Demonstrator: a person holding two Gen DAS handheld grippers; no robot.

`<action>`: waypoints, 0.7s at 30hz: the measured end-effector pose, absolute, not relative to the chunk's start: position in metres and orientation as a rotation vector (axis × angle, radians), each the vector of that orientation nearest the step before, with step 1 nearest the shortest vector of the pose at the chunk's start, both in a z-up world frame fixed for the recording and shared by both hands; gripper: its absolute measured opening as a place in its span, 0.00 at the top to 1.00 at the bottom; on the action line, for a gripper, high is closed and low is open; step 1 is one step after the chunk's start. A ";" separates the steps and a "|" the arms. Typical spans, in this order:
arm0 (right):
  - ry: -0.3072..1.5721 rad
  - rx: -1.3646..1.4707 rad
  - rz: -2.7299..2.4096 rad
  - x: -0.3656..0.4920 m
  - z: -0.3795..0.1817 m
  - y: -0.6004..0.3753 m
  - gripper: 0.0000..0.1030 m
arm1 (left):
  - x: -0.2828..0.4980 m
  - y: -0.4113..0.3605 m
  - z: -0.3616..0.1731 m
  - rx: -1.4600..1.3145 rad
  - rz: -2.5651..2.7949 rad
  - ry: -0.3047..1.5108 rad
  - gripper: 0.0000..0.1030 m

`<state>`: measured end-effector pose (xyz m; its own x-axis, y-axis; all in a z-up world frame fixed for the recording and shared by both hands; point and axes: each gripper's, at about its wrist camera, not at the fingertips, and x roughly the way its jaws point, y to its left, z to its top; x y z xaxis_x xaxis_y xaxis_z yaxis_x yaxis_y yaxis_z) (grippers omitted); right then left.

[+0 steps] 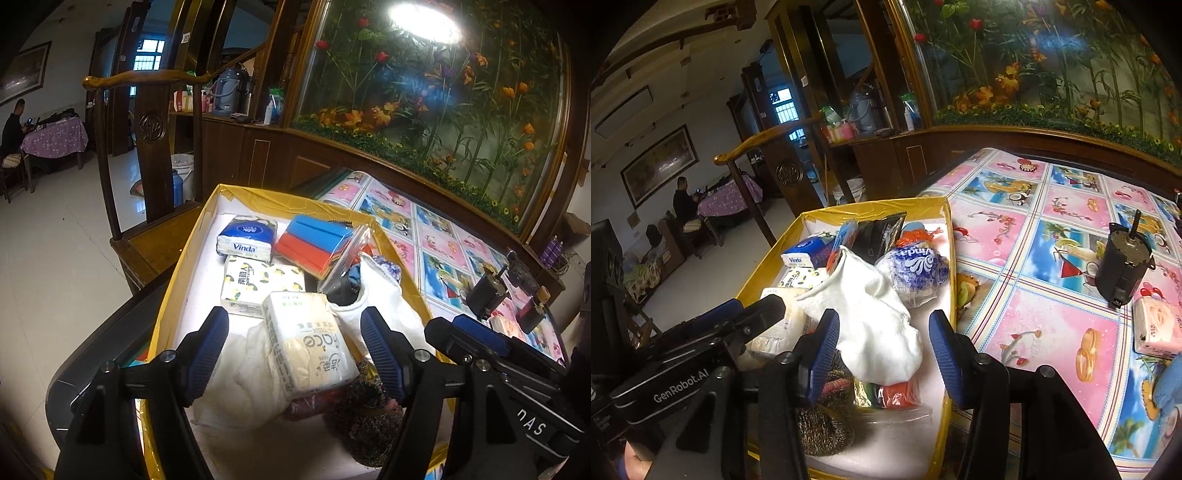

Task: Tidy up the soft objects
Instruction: 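Grasp the pink tissue pack with the left tool while the right tool grasps the blue towel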

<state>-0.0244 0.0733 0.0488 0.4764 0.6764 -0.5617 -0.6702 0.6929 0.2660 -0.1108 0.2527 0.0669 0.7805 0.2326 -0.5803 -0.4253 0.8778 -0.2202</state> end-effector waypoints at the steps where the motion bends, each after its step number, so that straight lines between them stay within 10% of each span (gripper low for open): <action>1: 0.687 0.017 0.821 -0.024 0.050 0.070 0.47 | -0.112 0.252 0.069 -0.351 0.362 0.569 0.28; 21: 0.631 0.190 0.527 0.015 0.059 -0.134 0.35 | -0.092 0.157 0.090 -0.197 0.177 0.571 0.23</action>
<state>0.0151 -0.1344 0.0594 0.6816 0.5233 -0.5115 -0.4101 0.8521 0.3252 -0.0919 0.1571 0.0904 0.8273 0.1116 -0.5506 -0.2201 0.9661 -0.1350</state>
